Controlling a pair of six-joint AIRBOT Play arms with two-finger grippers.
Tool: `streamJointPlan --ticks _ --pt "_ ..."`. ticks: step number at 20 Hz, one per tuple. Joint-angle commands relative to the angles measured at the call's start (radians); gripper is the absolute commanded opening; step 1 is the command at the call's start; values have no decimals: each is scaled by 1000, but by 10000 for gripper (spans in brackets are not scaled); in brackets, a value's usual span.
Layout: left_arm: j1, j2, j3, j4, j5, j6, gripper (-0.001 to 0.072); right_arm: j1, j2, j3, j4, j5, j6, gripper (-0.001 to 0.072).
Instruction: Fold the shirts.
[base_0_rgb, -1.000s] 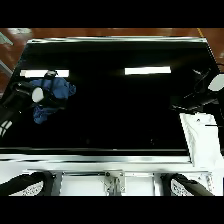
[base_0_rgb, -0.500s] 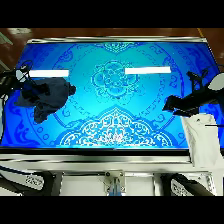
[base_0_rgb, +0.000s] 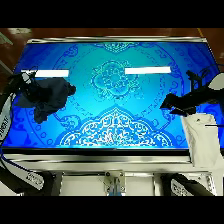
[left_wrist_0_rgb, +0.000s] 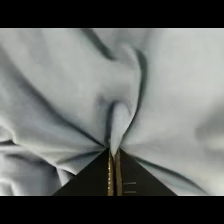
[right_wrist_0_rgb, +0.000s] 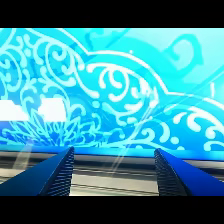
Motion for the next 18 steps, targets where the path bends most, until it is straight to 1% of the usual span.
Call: streamJointPlan --ticks 1,3,5,8,10,12,14,16,18 --pt "-2 73 47 -64 -50 71 37 0 0 0 -6 -6 3 634" --pt "-27 207 49 -142 -12 85 38 0 0 0 -13 -13 2 634" --pt "-91 359 49 -180 20 97 37 0 0 0 -21 -49 -11 634" --pt "-268 575 48 -180 29 85 38 0 0 0 -20 -64 -50 634" --pt "-418 660 48 -179 27 51 38 0 3 5 -22 -25 -87 634" --pt "-564 686 37 -179 27 -4 38 0 26 6 -33 16 -129 634" --pt "-708 674 -4 -177 42 -57 38 0 73 6 -82 67 -161 634" --pt "-842 650 -85 -171 102 -118 38 0 138 6 -177 119 -182 634" --pt "-962 602 -185 -171 201 -183 38 0 193 6 -243 160 -189 634"
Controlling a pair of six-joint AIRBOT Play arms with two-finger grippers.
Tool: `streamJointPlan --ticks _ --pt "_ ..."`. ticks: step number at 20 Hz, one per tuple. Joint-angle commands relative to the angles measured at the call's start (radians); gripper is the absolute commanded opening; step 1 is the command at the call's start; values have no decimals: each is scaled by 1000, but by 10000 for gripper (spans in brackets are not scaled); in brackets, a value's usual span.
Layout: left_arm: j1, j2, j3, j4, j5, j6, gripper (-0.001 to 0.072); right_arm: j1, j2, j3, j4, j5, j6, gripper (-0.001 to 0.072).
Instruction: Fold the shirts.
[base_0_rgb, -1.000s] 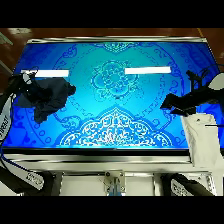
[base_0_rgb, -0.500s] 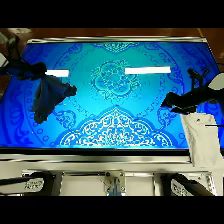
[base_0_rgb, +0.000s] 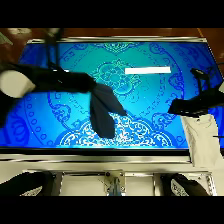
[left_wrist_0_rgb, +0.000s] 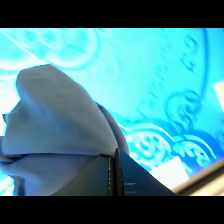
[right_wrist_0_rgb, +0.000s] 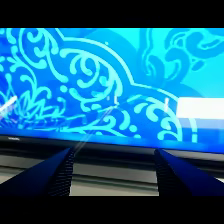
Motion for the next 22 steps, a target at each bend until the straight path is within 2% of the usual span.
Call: streamJointPlan --ticks 1,4,5,6,7,9,12,15,17,22 --pt "-218 -59 -138 3 153 -128 38 -1 94 0 -120 90 -32 634" --pt "-314 -176 -169 2 234 -179 42 -1 132 0 -123 101 -32 634" --pt "-317 -198 -160 3 234 -178 176 -1 131 0 -123 101 -32 634" --pt "-301 -205 -152 4 229 -179 500 -1 131 0 -123 94 -32 634" --pt "-264 -201 -135 4 201 -184 703 -1 131 0 -124 81 -32 635" --pt "-146 -183 -72 7 41 -159 706 -1 131 0 -157 56 -33 634" --pt "69 -129 -38 7 -203 -11 706 -1 131 -1 -312 32 -51 635" --pt "206 -107 -104 -1 -317 56 705 -1 130 -34 -360 -5 -42 634" --pt "222 -108 -226 -72 -306 58 705 -1 129 -111 -330 -11 -47 634" --pt "145 -124 -567 -377 57 85 704 -1 129 -340 -116 -24 -60 635"
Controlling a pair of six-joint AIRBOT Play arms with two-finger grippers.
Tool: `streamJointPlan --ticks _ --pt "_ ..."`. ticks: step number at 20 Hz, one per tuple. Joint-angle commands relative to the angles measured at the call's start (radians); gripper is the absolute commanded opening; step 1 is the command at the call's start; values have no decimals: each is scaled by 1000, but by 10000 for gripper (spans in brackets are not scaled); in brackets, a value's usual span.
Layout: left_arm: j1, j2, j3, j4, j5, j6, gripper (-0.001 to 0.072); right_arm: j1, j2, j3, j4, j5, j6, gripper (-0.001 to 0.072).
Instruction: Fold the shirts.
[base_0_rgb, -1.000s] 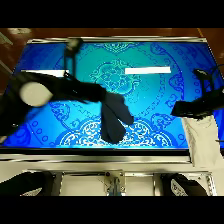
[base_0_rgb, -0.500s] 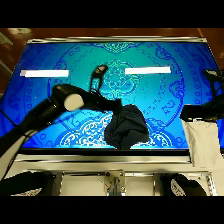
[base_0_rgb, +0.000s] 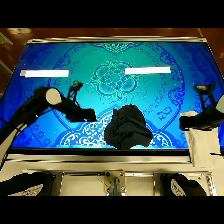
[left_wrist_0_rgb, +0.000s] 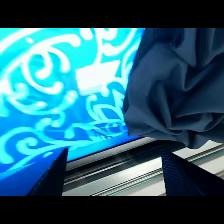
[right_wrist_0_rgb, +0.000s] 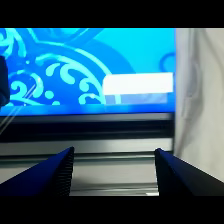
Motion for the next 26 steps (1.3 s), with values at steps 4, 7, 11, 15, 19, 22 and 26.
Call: streamJointPlan --ticks 4,7,11,15,19,22,26 --pt "-83 -115 -205 -311 303 71 703 1 0 -168 217 -56 -7 635" --pt "-101 -191 -205 -459 362 157 702 1 0 -168 264 -44 0 634" --pt "-105 -233 -205 -494 384 175 591 1 0 -169 363 -17 8 636" --pt "-105 -252 -205 -505 387 179 272 1 0 -169 471 -16 -4 685" --pt "-105 -254 -205 -513 386 190 40 2 0 -192 515 -38 1 685" --pt "-105 -245 -203 -539 373 232 39 2 0 -272 550 -99 5 684" --pt "-103 -209 -181 -538 365 253 39 2 0 -391 641 -200 -11 276"
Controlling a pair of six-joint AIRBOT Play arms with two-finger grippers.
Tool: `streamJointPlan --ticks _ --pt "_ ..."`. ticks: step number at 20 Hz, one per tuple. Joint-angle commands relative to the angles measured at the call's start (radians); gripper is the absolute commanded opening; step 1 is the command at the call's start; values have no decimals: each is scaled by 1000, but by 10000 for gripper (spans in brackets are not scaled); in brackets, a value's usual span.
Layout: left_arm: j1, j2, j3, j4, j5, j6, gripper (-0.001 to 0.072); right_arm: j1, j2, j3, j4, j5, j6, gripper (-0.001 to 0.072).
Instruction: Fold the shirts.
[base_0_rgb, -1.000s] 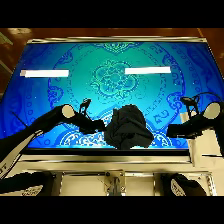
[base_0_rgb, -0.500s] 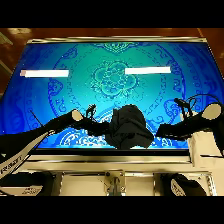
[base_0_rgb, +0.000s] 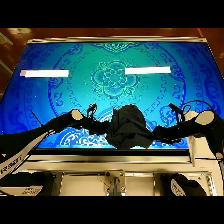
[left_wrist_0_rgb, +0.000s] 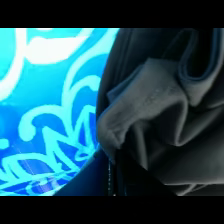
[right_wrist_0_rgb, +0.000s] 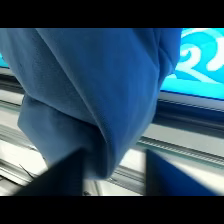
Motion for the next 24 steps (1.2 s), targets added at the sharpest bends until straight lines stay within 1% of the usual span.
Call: streamJointPlan --ticks 1,2,3,4,5,7,10,13,14,16,19,20,21,23,24 --pt "4 39 21 -6 -4 38 39 0 0 -75 64 -89 -5 102" --pt "10 60 29 -3 -2 46 38 0 1 -72 65 -97 -8 53" --pt "19 90 42 8 -1 54 38 0 1 -65 65 -100 -12 53" --pt "31 124 56 19 0 65 38 0 1 -43 69 -97 -40 52" --pt "46 169 76 36 2 68 38 0 1 -6 89 -86 -91 52" --pt "89 275 134 80 8 68 38 0 1 113 121 -77 -166 52" --pt "167 447 268 102 19 68 38 0 1 404 206 -79 -206 52" --pt "217 617 449 103 82 71 38 0 1 735 347 -103 -213 52" --pt "227 666 510 103 111 85 38 0 1 840 365 -112 -214 52" --pt "245 748 612 115 151 97 38 0 1 1022 363 -120 -212 52" --pt "271 843 683 184 158 91 38 0 1 1189 336 -108 -143 52" --pt "276 866 683 215 148 73 38 0 3 1217 335 -89 -122 52" --pt "281 886 683 254 113 41 38 0 13 1226 335 -67 -109 52" --pt "282 914 683 362 -47 -42 38 0 38 1227 307 -5 -75 52" --pt "282 917 682 428 -152 -84 38 0 45 1227 288 47 -44 52"
